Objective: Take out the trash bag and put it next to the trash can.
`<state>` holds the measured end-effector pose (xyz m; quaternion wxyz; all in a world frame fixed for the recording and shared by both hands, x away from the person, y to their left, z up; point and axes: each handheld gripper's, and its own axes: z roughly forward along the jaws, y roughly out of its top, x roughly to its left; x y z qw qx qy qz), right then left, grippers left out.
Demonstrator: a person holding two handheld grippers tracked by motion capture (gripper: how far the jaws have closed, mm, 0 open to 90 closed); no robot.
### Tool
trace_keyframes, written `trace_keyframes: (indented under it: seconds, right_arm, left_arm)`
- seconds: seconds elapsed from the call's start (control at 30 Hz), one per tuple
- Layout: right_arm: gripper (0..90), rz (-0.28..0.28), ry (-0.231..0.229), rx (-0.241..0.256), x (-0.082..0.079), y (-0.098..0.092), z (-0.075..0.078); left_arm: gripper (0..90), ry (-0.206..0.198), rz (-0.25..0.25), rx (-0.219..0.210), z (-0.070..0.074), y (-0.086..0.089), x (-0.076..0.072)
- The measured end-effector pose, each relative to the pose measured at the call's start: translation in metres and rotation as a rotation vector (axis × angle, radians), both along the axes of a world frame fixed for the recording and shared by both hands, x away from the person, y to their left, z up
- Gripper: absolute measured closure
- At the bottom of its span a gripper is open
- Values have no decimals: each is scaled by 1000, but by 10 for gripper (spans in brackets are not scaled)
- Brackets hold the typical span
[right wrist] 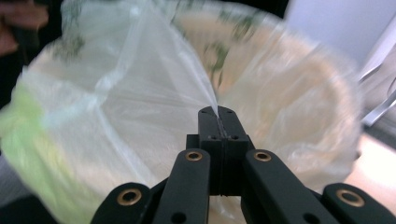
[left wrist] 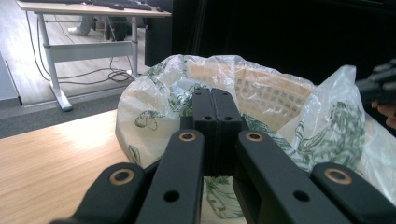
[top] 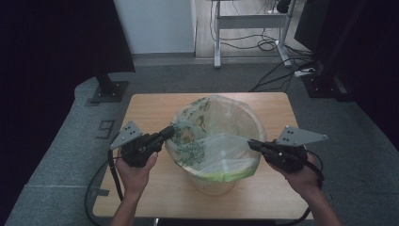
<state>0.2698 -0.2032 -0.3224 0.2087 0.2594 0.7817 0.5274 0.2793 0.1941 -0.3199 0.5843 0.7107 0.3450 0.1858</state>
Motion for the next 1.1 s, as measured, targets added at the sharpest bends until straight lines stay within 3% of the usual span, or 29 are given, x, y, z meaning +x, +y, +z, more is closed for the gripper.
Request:
trace_keyframes:
  seconds: [0.17,0.4,0.53,0.63,0.7,0.77,0.83,0.97,1.1]
  right_arm:
    - [892,-1,-106,56,0,7,18]
    - [890,49,-127,87,14,23,23]
    - [870,74,-84,88,20,26,15]
    - [746,110,-46,134,21,15,10]
    - [649,91,-45,187,21,0,9]
    - [570,36,-32,239,24,-19,10]
    - [521,-21,-16,252,30,-34,8]
    - [415,-107,26,206,44,-45,-3]
    - [409,-121,72,157,56,-39,-15]
  left_arm:
    - [900,4,1,-5,0,2,0]
    - [900,2,-4,-1,0,0,0]
    - [900,4,-7,-3,-1,-1,2]
    - [900,3,-6,-4,-2,-1,3]
    - [900,3,-5,-6,-2,-1,3]
    - [900,6,-4,-8,-3,-1,4]
    - [900,8,-3,-7,-3,-2,4]
    - [900,7,-1,-6,-3,-2,5]
    - [900,8,1,-4,-2,-1,8]
